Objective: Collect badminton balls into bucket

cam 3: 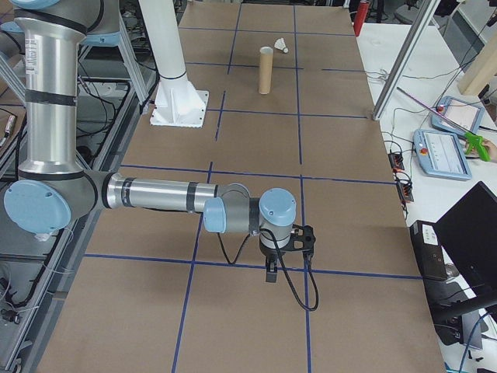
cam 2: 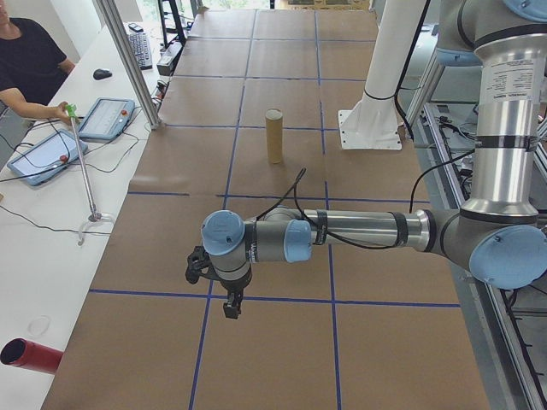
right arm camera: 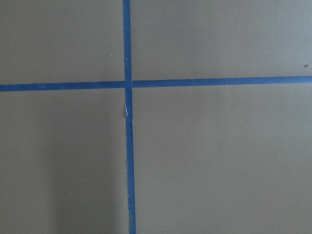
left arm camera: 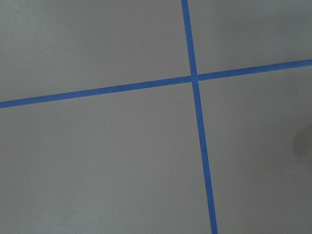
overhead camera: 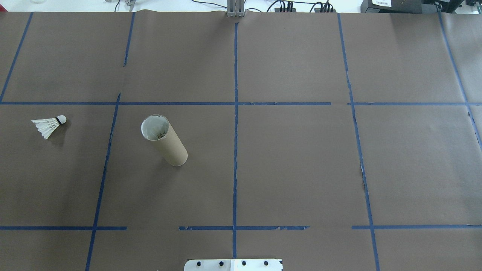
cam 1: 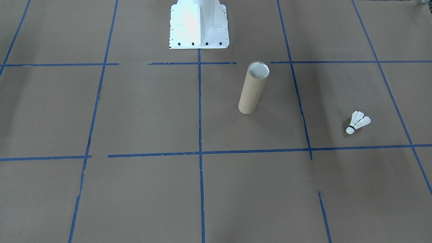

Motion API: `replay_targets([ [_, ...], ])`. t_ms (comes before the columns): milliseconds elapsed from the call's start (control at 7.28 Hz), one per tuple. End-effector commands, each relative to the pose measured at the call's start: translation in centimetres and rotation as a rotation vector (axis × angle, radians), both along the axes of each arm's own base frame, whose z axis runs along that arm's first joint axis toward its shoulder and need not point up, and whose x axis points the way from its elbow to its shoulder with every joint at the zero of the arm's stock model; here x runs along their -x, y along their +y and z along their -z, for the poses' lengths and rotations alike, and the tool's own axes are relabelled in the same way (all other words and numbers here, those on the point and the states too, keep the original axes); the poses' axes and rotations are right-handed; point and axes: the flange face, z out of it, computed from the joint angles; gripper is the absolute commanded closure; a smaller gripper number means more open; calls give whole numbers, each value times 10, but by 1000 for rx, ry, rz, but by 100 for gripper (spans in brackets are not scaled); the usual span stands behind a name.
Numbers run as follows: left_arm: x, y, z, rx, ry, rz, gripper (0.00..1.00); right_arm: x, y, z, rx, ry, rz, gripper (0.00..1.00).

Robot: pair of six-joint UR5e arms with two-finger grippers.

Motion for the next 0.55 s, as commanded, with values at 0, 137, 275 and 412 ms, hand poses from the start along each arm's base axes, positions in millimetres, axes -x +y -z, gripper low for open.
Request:
replay_targets([
  [0,0,-2,2,-6,-5,-2,0,0,0,0,0,0,0,0],
  [137,2,-9,8,-21,-36,-1,0,0,0,0,0,0,0,0],
  [275,3,-21,19,-41,-45,4,0,0,0,0,0,0,0,0],
  [412,2,-40,44,-13,-42,89,0,0,0,0,0,0,0,0],
])
